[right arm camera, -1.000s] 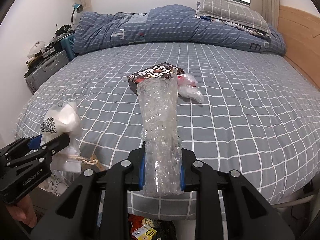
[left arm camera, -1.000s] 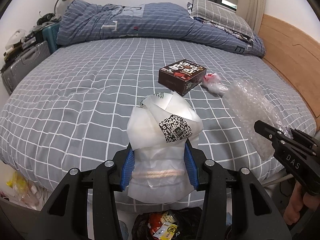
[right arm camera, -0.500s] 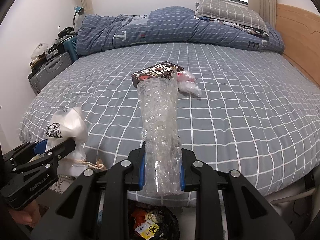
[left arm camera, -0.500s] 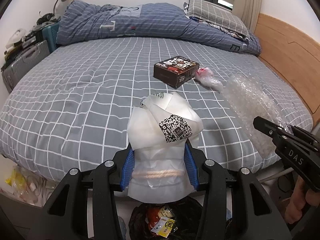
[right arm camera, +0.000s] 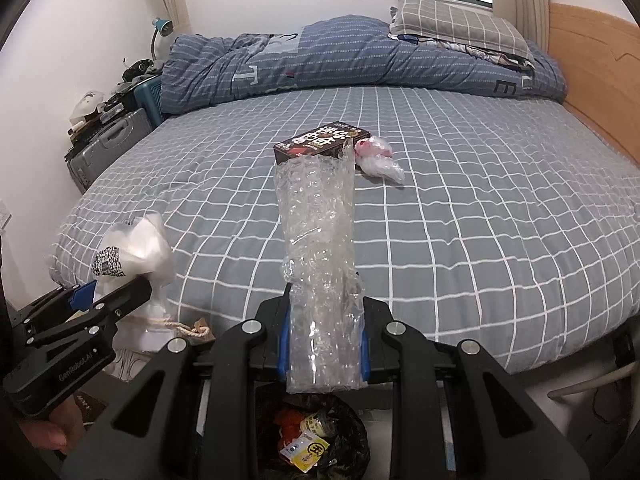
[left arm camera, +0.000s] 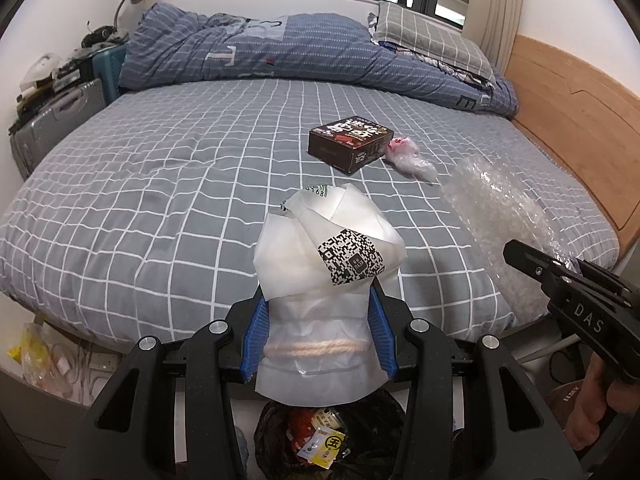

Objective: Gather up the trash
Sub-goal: 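Carry the bubble wrap and white cloth bag off the bed over the floor bin, then open the right tool to drop the bubble wrap into the bin, then open the left tool to drop the white cloth bag into the bin, then raise both open tools from the bin toward the box and wrapper on the bed, then grasp the pink-white wrapper with the right tool while the left tool grasps the brown cookie box, then lift the wrapper with the right tool while the left tool lifts the cookie box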

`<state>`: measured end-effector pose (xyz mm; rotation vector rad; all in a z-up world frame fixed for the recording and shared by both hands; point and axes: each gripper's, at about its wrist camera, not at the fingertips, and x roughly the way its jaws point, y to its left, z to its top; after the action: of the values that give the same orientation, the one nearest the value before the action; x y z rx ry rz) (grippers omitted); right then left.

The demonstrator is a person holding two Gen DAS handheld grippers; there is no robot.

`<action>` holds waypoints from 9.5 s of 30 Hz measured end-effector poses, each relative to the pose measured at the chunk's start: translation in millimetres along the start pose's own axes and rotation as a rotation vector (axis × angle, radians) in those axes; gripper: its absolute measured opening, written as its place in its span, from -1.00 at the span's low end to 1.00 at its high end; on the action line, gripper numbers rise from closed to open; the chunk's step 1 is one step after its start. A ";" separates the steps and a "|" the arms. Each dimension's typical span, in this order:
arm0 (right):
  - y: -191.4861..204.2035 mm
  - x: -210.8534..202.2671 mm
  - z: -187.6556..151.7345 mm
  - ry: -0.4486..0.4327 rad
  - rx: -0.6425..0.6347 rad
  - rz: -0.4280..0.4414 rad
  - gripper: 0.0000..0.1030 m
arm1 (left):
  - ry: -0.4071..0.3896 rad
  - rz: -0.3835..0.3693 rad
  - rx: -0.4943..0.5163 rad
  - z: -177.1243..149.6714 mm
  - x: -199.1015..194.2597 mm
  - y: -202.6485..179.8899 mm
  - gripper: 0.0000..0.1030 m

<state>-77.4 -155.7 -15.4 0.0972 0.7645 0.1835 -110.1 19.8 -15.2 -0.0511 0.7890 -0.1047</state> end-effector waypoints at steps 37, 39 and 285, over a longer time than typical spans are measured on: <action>25.1 -41.1 -68.1 0.054 -0.032 -0.001 -0.55 | 0.017 0.008 0.003 -60.3 -50.7 -12.9 -0.14; 25.9 -43.5 -72.6 0.059 -0.032 -0.003 -0.55 | 0.021 0.010 0.003 -64.6 -52.9 -13.0 -0.14; -76.5 256.0 142.1 0.125 -0.058 -0.050 -0.28 | 0.111 -0.239 0.374 181.2 317.3 -50.1 0.78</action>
<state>212.3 -182.3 -98.8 0.0110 0.8849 0.1650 237.0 -64.6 -107.2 0.2172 0.8610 -0.4837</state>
